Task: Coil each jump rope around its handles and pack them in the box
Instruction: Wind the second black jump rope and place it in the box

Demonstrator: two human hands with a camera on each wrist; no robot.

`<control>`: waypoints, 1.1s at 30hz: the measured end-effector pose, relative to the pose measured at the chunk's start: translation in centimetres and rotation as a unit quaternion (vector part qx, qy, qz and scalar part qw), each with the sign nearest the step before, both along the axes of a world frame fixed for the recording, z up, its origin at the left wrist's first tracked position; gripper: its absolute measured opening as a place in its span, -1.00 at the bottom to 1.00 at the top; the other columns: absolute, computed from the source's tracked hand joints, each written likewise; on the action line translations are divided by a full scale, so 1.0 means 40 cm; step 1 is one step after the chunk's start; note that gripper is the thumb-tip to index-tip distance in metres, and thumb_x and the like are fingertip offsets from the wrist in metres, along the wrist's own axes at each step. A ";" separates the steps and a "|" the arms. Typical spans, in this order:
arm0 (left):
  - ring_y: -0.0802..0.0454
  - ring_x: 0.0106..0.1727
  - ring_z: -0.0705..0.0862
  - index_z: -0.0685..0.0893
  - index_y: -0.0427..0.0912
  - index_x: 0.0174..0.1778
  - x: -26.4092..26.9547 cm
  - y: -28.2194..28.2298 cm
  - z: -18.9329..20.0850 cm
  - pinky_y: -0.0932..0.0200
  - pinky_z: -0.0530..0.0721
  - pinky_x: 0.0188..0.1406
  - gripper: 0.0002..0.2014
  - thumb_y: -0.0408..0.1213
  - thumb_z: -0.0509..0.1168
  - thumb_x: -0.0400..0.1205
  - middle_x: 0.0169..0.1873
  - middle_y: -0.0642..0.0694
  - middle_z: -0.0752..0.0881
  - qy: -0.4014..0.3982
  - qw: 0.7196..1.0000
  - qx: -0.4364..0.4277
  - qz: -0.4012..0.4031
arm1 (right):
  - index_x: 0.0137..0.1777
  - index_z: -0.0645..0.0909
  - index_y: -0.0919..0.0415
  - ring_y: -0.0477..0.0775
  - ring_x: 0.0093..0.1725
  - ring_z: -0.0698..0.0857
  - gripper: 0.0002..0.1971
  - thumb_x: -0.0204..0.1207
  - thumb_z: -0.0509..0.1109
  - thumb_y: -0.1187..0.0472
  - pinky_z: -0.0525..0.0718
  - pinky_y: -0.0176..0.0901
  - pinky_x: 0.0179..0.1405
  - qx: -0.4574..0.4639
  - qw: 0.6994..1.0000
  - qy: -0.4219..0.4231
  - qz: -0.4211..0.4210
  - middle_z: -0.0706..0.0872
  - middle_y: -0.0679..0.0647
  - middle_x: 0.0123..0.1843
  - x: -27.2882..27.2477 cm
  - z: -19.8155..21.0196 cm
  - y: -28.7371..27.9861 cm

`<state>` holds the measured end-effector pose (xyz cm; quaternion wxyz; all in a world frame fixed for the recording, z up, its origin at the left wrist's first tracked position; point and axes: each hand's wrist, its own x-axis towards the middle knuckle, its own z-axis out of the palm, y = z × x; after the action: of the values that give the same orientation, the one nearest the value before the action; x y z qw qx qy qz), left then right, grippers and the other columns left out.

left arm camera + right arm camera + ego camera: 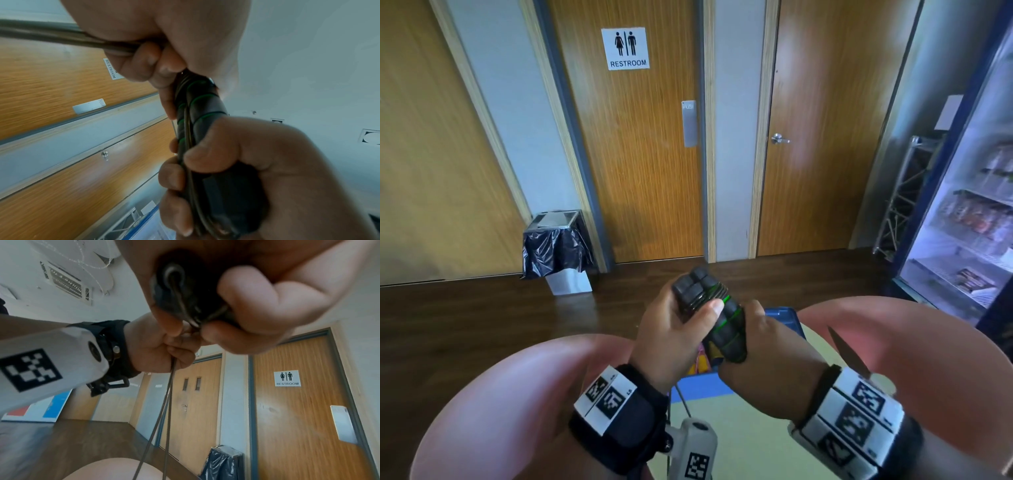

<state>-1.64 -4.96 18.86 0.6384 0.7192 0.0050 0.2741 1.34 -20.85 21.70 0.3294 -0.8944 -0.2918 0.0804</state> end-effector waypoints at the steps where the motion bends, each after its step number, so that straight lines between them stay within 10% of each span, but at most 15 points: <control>1: 0.05 0.00 0.80 0.71 0.16 -0.02 -0.003 0.000 0.005 -0.03 0.74 0.03 -0.69 0.13 0.45 0.36 -0.09 0.02 0.83 -0.001 1.000 0.007 -0.010 | 0.02 0.37 -0.01 -0.07 -0.27 0.71 -0.63 0.29 0.41 -0.03 0.69 -0.11 -0.35 0.005 1.000 0.015 0.007 0.69 -0.07 -0.18 0.002 0.003 -0.003; 5: 0.13 0.05 0.78 0.73 -0.06 0.10 -0.010 0.015 0.029 0.30 0.65 0.03 -0.61 0.05 0.45 0.44 -0.01 0.00 0.83 -0.015 0.997 0.030 -0.075 | 0.03 0.49 0.26 0.01 -0.54 0.46 -0.53 0.08 0.46 0.21 0.39 -0.18 -0.57 0.161 0.959 0.229 0.048 0.54 0.05 -0.38 0.009 0.003 -0.018; 10: -0.14 0.23 0.73 0.73 0.01 0.25 -0.006 0.014 0.013 0.00 0.68 0.18 -0.44 0.20 0.56 0.39 0.12 -0.19 0.79 -0.020 0.986 -0.046 -0.160 | -0.37 0.45 0.21 0.04 -0.57 0.37 -0.76 -0.05 0.39 0.26 0.23 -0.31 -0.55 0.299 0.841 0.426 0.147 0.39 0.13 -0.47 0.003 -0.004 -0.044; 12: -0.23 0.18 0.72 0.72 -0.06 0.24 -0.002 -0.012 0.016 -0.12 0.68 0.13 -0.40 0.18 0.58 0.37 0.06 -0.28 0.77 -0.023 0.979 -0.078 -0.184 | -0.24 0.42 0.26 0.05 -0.55 0.40 -0.70 0.00 0.35 0.26 0.23 -0.34 -0.52 0.314 0.802 0.476 0.177 0.39 0.14 -0.41 0.003 -0.013 -0.054; 16: 0.14 -0.09 0.75 0.59 -0.26 0.29 0.017 -0.060 0.028 0.28 0.70 -0.13 -0.33 0.12 0.56 0.42 -0.13 0.00 0.80 -0.036 0.982 -0.052 -0.178 | -0.02 0.43 0.23 0.04 -0.51 0.43 -0.60 0.08 0.31 0.23 0.29 -0.39 -0.53 0.340 0.716 0.574 0.208 0.42 0.13 -0.31 0.027 -0.024 -0.093; 20: 0.33 -0.21 0.74 0.72 -0.06 0.05 0.060 -0.086 0.016 0.43 0.61 -0.20 -0.70 0.01 0.47 0.50 -0.27 0.16 0.82 0.012 0.996 0.052 -0.078 | -0.13 0.45 0.20 0.05 -0.52 0.42 -0.62 0.00 0.37 0.19 0.21 -0.35 -0.56 0.325 0.742 0.566 0.152 0.44 0.11 -0.33 0.075 -0.024 -0.149; 25: 0.16 -0.45 0.40 0.43 -0.19 -0.48 0.118 -0.137 -0.028 0.16 0.36 -0.40 -0.38 0.37 0.26 0.48 -0.55 0.05 0.38 0.071 0.985 0.158 -0.017 | -0.21 0.39 0.17 0.07 -0.56 0.39 -0.52 -0.19 0.43 0.18 0.15 -0.31 -0.55 0.290 0.815 0.497 0.060 0.41 0.08 -0.42 0.145 -0.035 -0.227; 33: 0.15 -0.50 0.43 0.58 -0.07 -0.54 0.197 -0.317 -0.051 0.27 0.40 -0.43 -0.54 0.23 0.36 0.47 -0.58 0.04 0.48 0.049 0.998 -0.022 -0.037 | -0.12 0.41 0.23 0.05 -0.54 0.39 -0.54 -0.08 0.40 0.24 0.22 -0.37 -0.58 0.322 0.710 0.607 0.155 0.46 0.12 -0.33 0.228 -0.036 -0.363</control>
<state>6.25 -17.65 16.83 0.6629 0.7170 0.0160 0.2149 10.47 -35.37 20.26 0.6864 -0.4344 -0.1719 0.5574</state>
